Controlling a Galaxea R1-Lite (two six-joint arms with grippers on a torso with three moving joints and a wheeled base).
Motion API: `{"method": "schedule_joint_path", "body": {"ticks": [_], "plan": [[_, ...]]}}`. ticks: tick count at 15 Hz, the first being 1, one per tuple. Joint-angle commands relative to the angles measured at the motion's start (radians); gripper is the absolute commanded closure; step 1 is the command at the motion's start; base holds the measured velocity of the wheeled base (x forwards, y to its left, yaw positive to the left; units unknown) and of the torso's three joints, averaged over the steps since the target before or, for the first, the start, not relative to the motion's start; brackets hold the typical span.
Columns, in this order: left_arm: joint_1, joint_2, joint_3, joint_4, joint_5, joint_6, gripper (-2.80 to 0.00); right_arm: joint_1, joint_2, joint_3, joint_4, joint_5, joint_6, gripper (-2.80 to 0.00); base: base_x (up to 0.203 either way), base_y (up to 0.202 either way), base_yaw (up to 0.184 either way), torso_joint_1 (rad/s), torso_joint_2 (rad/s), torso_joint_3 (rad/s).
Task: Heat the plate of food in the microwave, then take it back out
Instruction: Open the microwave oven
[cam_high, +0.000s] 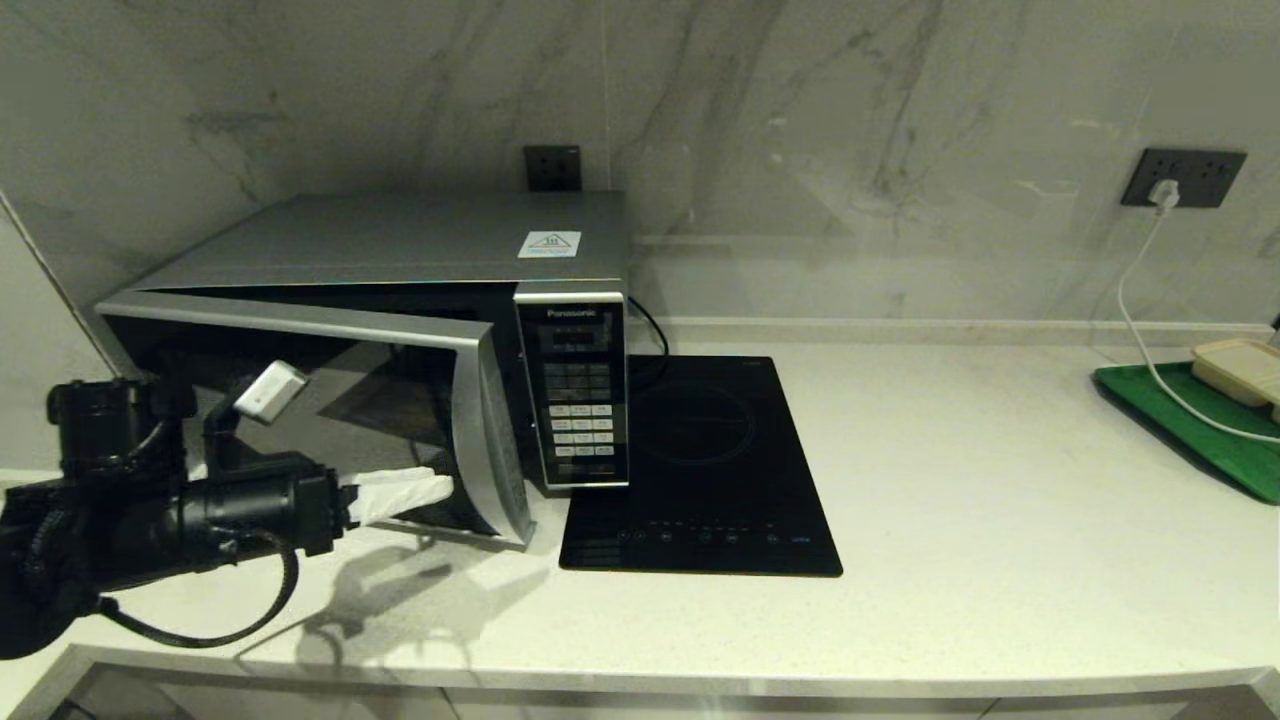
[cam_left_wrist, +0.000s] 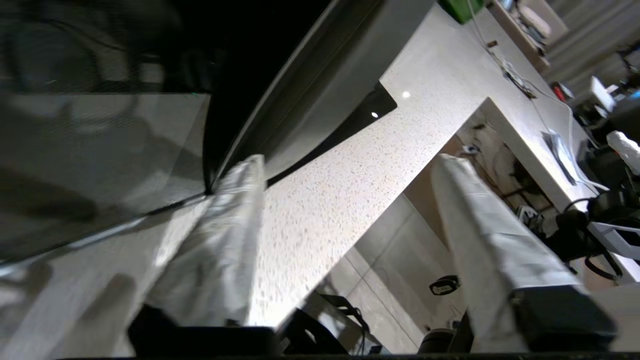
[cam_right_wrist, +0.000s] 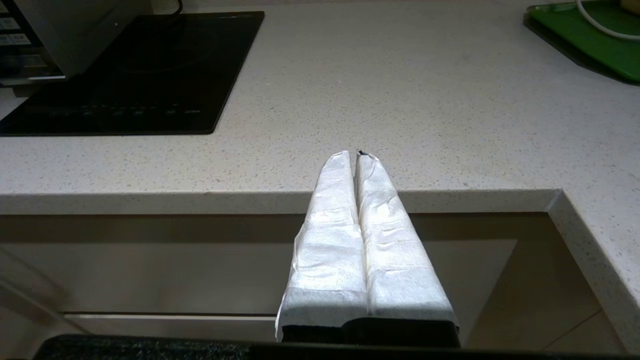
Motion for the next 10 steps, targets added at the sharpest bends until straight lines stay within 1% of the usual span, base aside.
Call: {"method": "schedule_joint_path", "body": {"ticks": [1, 2, 3, 4, 5, 6, 7, 8, 9, 10], "plan": [[0.032, -0.222, 0.039, 0.083, 0.001, 0.001, 0.0, 0.0, 0.0, 0.0, 0.0, 0.0, 0.001, 0.0, 0.0, 0.0, 0.0, 0.0, 0.0, 0.0], [0.038, -0.3, 0.028, 0.164, 0.006, 0.001, 0.0, 0.0, 0.0, 0.0, 0.0, 0.0, 0.001, 0.0, 0.0, 0.0, 0.0, 0.0, 0.0, 0.0], [0.042, -0.368, -0.012, 0.278, 0.022, 0.002, 0.0, 0.0, 0.0, 0.0, 0.0, 0.0, 0.001, 0.0, 0.0, 0.0, 0.0, 0.0, 0.0, 0.0], [0.04, -0.405, -0.088, 0.382, 0.054, 0.002, 0.0, 0.0, 0.0, 0.0, 0.0, 0.0, 0.001, 0.0, 0.0, 0.0, 0.0, 0.0, 0.0, 0.0], [0.031, -0.421, -0.188, 0.495, 0.112, 0.007, 0.0, 0.0, 0.0, 0.0, 0.0, 0.0, 0.0, 0.0, 0.0, 0.0, 0.0, 0.0, 0.0, 0.0], [0.016, -0.428, -0.284, 0.607, 0.205, 0.025, 0.0, 0.0, 0.0, 0.0, 0.0, 0.0, 0.001, 0.0, 0.0, 0.0, 0.0, 0.0, 0.0, 0.0], [-0.007, -0.428, -0.346, 0.684, 0.353, 0.066, 0.0, 0.0, 0.0, 0.0, 0.0, 0.0, 0.001, 0.0, 0.0, 0.0, 0.0, 0.0, 0.0, 0.0], [-0.041, -0.419, -0.382, 0.717, 0.525, 0.131, 0.0, 0.0, 0.0, 0.0, 0.0, 0.0, 0.001, 0.0, 0.0, 0.0, 0.0, 0.0, 0.0, 0.0], [-0.081, -0.4, -0.407, 0.714, 0.689, 0.193, 0.0, 0.0, 0.0, 0.0, 0.0, 0.0, 0.001, 0.0, 0.0, 0.0, 0.0, 0.0, 0.0, 0.0], [-0.139, -0.371, -0.424, 0.671, 0.844, 0.232, 0.0, 0.0, 0.0, 0.0, 0.0, 0.0, 0.001, 0.0, 0.0, 0.0, 0.0, 0.0, 0.0, 0.0]]}}
